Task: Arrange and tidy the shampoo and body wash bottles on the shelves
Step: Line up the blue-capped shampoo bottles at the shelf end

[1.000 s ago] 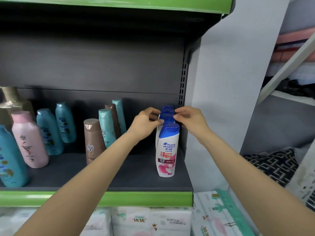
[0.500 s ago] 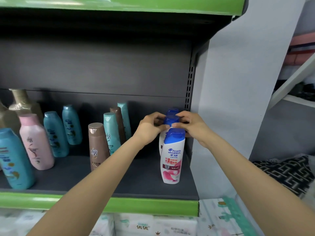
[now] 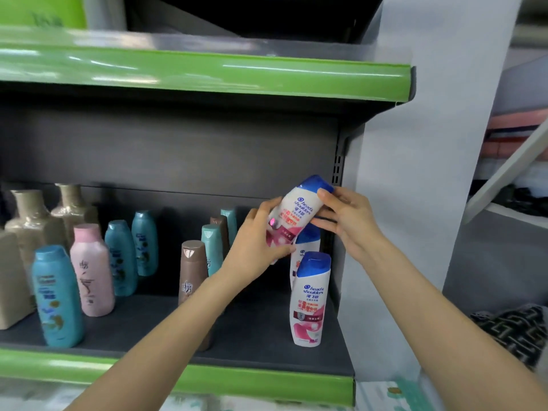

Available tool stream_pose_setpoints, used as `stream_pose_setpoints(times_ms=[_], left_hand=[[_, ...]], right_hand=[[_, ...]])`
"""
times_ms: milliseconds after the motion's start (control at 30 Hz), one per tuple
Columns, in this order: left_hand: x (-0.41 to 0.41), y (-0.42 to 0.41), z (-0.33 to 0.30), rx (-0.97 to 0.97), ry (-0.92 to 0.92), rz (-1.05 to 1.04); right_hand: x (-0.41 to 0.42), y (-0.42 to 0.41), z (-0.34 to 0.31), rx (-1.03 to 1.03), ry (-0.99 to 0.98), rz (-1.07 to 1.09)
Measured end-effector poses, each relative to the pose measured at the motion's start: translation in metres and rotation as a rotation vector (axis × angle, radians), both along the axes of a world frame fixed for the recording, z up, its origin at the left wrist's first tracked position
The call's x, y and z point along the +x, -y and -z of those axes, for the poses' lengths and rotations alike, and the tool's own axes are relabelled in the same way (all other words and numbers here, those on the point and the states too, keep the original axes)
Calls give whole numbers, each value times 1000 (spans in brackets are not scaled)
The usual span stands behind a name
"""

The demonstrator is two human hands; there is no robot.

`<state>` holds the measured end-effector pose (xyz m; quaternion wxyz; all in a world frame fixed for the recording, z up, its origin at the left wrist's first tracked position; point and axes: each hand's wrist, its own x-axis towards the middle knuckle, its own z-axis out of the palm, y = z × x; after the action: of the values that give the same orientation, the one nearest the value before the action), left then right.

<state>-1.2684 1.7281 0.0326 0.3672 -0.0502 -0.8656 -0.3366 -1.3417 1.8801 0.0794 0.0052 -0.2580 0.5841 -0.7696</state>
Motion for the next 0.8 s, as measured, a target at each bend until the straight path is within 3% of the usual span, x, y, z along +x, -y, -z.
stream_pose_setpoints(times_ms=[267, 533, 700, 800], left_hand=[[27, -1, 2, -92, -10, -71], [45, 3, 9, 242, 141, 243], [46, 2, 14, 358, 115, 251], [49, 2, 18, 310, 79, 217]], right_hand=[[16, -8, -2, -42, 152, -11], [22, -27, 4, -25, 119, -316], [23, -23, 13, -94, 180, -209], [21, -19, 17, -118, 242, -130]])
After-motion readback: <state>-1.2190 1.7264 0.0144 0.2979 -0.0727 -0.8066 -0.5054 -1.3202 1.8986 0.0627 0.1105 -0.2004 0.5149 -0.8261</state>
